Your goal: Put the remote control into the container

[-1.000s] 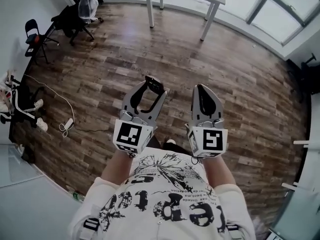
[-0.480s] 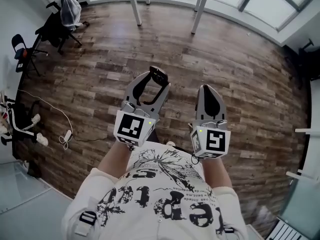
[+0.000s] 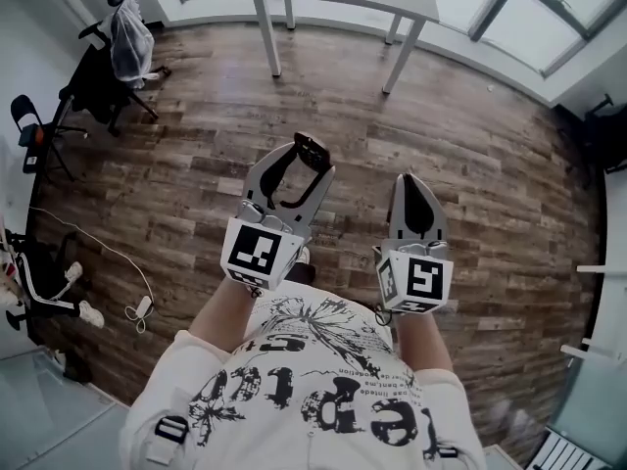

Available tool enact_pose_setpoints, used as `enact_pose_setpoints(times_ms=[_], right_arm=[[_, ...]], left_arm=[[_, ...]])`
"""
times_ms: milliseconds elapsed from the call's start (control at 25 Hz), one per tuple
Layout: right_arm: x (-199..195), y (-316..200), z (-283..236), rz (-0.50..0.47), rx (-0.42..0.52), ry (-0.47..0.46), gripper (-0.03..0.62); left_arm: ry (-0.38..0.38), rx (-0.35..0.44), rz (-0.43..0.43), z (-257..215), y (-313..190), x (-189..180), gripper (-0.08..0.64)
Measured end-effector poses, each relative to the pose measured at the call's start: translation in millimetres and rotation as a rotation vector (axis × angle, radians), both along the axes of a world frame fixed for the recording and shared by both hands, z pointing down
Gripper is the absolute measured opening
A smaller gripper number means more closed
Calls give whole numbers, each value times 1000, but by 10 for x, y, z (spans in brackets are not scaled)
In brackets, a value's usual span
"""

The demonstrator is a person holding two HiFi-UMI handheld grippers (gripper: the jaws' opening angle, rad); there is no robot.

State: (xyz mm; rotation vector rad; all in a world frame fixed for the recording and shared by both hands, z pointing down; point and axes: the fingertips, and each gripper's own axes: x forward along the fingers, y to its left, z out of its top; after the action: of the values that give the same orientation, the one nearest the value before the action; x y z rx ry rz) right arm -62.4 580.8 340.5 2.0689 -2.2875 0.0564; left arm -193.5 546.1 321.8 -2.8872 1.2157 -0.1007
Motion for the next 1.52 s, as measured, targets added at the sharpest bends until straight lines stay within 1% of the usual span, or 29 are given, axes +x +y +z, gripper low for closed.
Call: enact_pose_setpoints(times_ms=[160, 320, 520, 600, 720, 840, 920, 1040, 1160, 1240, 1360, 1440, 1520], right_arm=[[-410, -541, -1, -38, -4, -3, 3], [-776, -990, 30, -107, -13, -10, 3], [-949, -1465, 191, -157, -47, -38, 3], [-937, -1654, 247, -186, -59, -58, 3], [-738, -2030, 255, -230, -43, -58, 3], [-461, -2437, 267, -255, -52, -59, 3], [-272, -2695, 213, -281, -51, -41, 3], [67, -3051, 80, -319, -36, -18, 3], [492, -3417, -52, -335, -19, -7, 4], [778, -3612, -123, -340, -2, 1, 3], [1142, -3820, -212, -334, 30, 23, 4], [1345, -3964, -229, -312, 38, 32, 3], [1497, -4115, -207, -291, 29, 23, 4]], left_arm=[[-11, -7, -35, 2, -466, -415, 233], [-20, -45, -89, 108, -835, -778, 233], [-36, -71, -151, 231, -1224, -995, 233], [-34, -77, -186, 266, -1404, -996, 233], [-36, -76, -228, 304, -1720, -798, 233], [-47, -64, -259, 278, -2019, -526, 233], [-38, -58, -282, 222, -2248, -325, 233], [-12, -51, -305, 124, -2597, 44, 233], [12, -20, -319, -4, -2941, 493, 233], [22, -13, -314, -47, -3140, 798, 233], [31, -26, -276, -50, -3384, 1206, 233], [22, -32, -246, -40, -3563, 1426, 233], [14, -38, -221, -26, -3754, 1583, 233]])
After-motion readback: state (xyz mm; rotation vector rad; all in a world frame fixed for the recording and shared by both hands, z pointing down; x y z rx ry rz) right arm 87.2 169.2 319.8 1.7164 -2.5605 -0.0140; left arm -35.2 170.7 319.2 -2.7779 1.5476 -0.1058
